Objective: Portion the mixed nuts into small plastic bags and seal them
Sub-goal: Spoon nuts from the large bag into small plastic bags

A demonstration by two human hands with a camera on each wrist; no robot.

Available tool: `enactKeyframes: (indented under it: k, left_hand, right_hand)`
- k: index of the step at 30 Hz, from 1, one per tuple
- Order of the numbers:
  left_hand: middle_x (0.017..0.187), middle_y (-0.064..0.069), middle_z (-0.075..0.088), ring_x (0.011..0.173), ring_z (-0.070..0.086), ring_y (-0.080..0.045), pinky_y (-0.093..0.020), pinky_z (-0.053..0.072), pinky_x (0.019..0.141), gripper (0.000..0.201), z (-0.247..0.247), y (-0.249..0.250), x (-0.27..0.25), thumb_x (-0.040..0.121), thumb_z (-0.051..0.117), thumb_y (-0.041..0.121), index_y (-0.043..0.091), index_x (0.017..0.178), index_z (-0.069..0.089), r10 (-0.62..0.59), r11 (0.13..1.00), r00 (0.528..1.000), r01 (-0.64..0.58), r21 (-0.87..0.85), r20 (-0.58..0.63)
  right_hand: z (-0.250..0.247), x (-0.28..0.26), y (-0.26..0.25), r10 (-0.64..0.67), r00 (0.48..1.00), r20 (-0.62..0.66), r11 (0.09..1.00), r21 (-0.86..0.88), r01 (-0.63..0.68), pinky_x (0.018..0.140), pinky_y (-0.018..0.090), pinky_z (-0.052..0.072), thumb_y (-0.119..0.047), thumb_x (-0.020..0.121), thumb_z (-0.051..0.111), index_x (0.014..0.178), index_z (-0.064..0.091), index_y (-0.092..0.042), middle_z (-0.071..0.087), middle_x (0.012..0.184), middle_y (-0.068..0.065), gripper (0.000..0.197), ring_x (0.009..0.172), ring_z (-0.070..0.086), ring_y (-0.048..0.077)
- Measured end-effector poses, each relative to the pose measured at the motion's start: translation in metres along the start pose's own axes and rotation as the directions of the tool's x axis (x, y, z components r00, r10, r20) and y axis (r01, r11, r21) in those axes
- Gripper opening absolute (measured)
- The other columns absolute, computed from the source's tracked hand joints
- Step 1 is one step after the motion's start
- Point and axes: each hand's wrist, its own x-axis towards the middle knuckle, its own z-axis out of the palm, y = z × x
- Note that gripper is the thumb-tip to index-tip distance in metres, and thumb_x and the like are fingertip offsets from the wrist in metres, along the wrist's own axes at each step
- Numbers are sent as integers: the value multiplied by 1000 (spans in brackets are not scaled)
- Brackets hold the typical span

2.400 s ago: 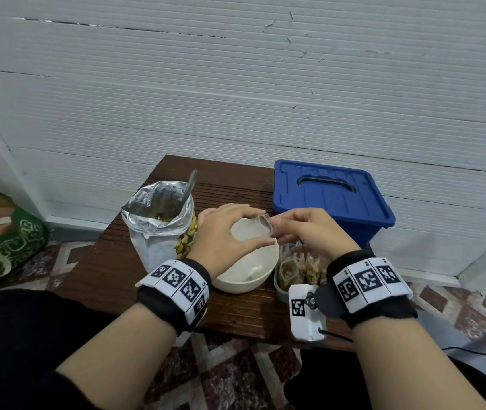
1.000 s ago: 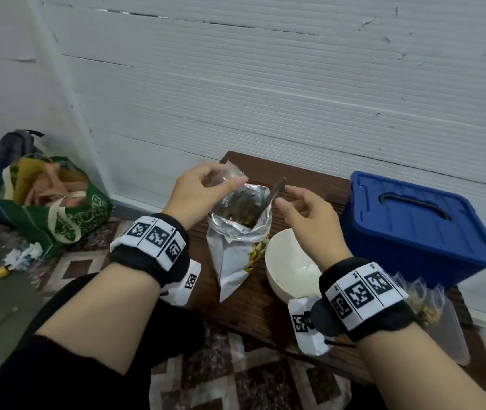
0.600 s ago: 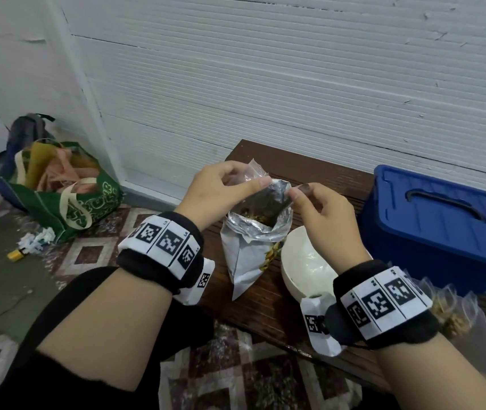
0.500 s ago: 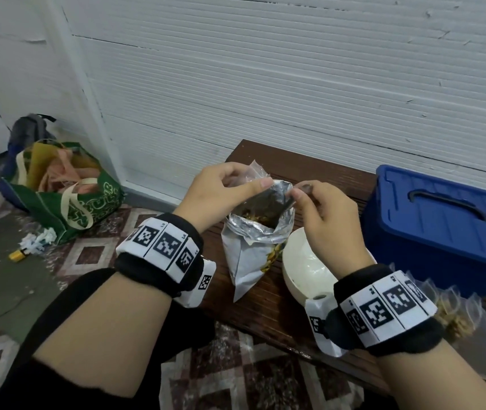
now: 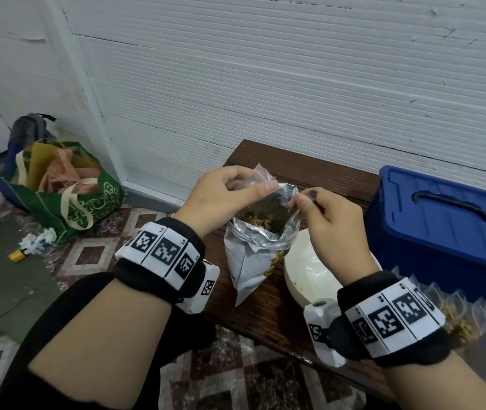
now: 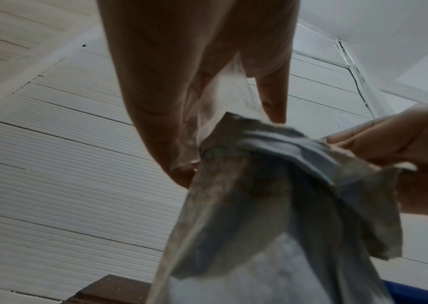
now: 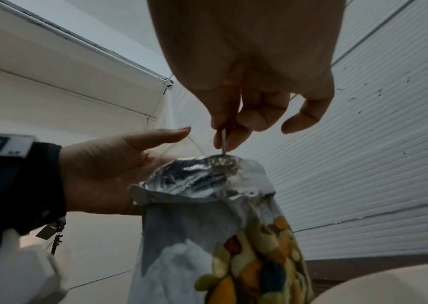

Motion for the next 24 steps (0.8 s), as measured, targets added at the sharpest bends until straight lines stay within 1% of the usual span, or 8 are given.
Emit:
enactKeyframes:
  k: [3,7,9,14,16,18,22,24]
  left_hand:
    - [87,13,72,92,65,-7,-27,50,84,46,0,0,0,62,79,61,27,91,74,-4,1000,1000,4,-7,-6]
    - [75,19,67,81,62,-2,-22,45,76,44,1,4,-2,62,75,58,25,91,73,-13,1000,1000,12,-19,-11]
    - [80,18,68,85,62,-2,-22,45,79,41,0,5,-3,66,75,55,25,92,73,-14,1000,1000,14,-5,-13]
    - [85,16,70,87,63,1,-21,48,80,35,-3,9,-5,70,76,51,25,93,73,-14,1000,1000,14,26,-24]
    - [89,15,71,91,64,1,-19,49,82,29,-4,10,-5,72,76,48,26,91,73,-4,998,999,6,59,-39]
    - [94,14,71,94,63,2,-17,48,82,31,-7,11,-5,71,76,50,28,92,72,8,995,999,-3,102,-46]
    - [98,17,69,94,62,6,-8,44,79,34,-14,13,-5,71,77,48,32,100,69,31,978,999,-24,208,-33]
    - [96,18,69,92,61,8,-4,43,76,39,-19,13,-5,69,79,48,31,103,68,35,968,999,-27,248,-28]
  right_hand:
    - [4,-2,1,110,994,10,989,100,-111,66,18,45,-16,95,54,79,70,-16,69,72,2,23,69,60,10]
    - [7,-3,0,212,974,-79,959,209,-192,64,14,45,-15,95,53,81,71,-13,69,73,0,23,67,61,6]
    - [3,-1,1,251,957,-142,951,222,-217,59,10,41,-16,96,52,80,70,-15,67,71,-4,25,63,57,2]
    - [-7,6,8,393,894,-215,897,305,-320,59,17,40,-22,98,50,80,69,-20,63,64,-5,26,61,53,3]
    - [-9,9,10,422,874,-242,886,316,-340,54,11,39,-23,98,50,81,69,-18,63,64,-6,26,56,51,-3]
    - [-12,12,11,432,863,-263,883,321,-344,55,10,39,-24,98,50,83,70,-17,64,66,-7,26,56,51,-3]
    - [-17,19,7,417,860,-293,889,326,-320,62,17,38,-25,98,50,84,70,-17,64,66,-8,26,59,53,-7]
    - [-20,23,6,405,862,-305,896,318,-309,65,21,39,-24,98,50,83,71,-16,64,64,-8,26,61,53,-3]
